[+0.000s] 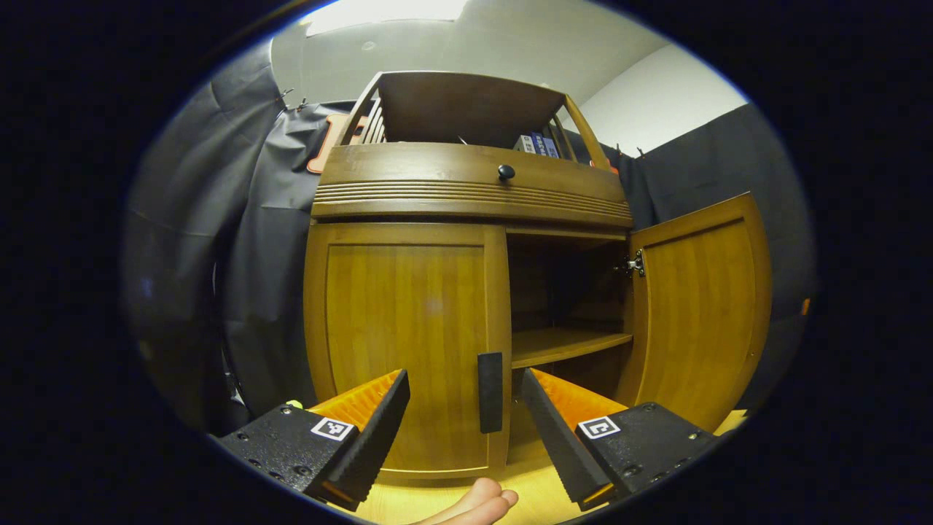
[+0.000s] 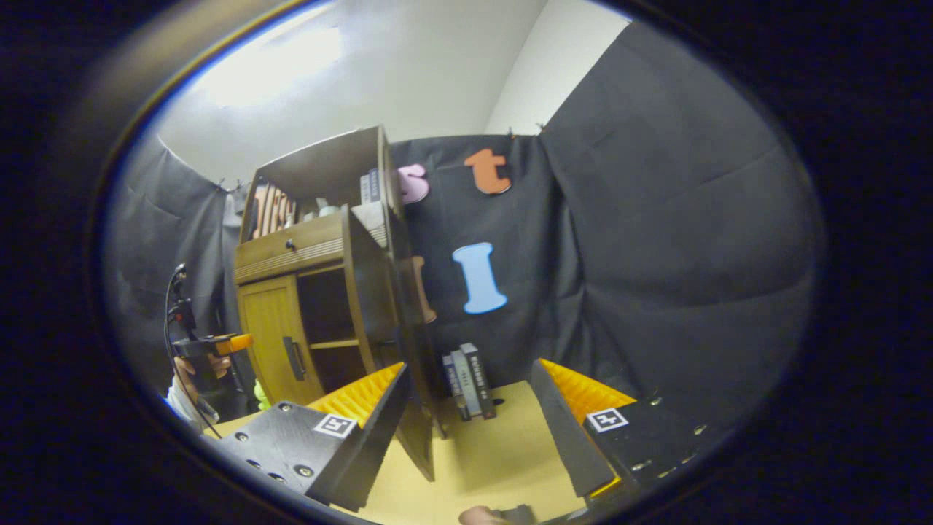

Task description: Open the right door of the double-door shoe cabinet with the right hand, and open the left door with the left hand.

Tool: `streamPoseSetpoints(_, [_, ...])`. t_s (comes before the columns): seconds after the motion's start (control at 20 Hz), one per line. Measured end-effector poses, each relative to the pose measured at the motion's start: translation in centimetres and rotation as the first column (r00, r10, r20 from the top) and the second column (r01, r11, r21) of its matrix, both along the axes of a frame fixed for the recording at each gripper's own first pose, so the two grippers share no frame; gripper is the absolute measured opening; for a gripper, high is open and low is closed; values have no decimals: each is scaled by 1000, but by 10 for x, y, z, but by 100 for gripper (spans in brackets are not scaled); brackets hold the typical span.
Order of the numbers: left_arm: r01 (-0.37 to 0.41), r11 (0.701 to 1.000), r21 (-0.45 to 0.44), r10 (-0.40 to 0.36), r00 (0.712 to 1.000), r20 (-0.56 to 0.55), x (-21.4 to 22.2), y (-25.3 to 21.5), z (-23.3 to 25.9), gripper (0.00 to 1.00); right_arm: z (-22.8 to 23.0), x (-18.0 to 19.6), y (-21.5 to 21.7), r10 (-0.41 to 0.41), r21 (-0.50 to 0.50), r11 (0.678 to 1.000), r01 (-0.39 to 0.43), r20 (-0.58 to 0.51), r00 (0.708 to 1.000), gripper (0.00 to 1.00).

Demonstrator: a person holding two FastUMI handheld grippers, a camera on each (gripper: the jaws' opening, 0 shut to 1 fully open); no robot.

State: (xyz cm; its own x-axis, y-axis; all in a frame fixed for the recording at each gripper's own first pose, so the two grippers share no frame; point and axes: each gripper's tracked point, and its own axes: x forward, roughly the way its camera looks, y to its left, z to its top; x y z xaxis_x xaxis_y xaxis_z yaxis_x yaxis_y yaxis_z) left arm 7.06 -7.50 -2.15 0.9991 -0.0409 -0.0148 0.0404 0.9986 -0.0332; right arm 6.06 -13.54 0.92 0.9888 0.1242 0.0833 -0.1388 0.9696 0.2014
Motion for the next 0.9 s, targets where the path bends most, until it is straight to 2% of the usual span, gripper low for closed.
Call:
streamPoseSetpoints(0.2, [-16,1000,-4,16,998,-57,29,-16,-21,96,43,-43,-10,-22,-41,999,25,61,998,100])
streamPoseSetpoints(0.35, [-42,999,34,45,994,-103,50,-22,-39,96,75,-68,-1,-18,-73,997,25,86,996,98])
streamPoseSetpoints(0.55, [-63,997,49,68,992,-111,76,-26,-48,96,115,-97,16,-19,-112,993,33,117,993,98])
streamPoseSetpoints(0.7, [-97,994,51,103,987,-121,89,-18,-56,80,129,-113,36,-6,-142,990,23,117,993,100])
streamPoseSetpoints(0.8, [-67,998,11,68,981,-181,88,-26,-66,66,132,-115,62,38,-183,983,-15,122,992,98])
streamPoseSetpoints(0.85, [-59,998,2,59,989,-133,98,-27,-61,59,132,-117,73,56,-210,977,-29,122,991,94])
streamPoseSetpoints(0.9, [-61,998,6,61,981,-183,101,-27,-71,52,133,-118,82,59,-234,972,-30,119,991,94])
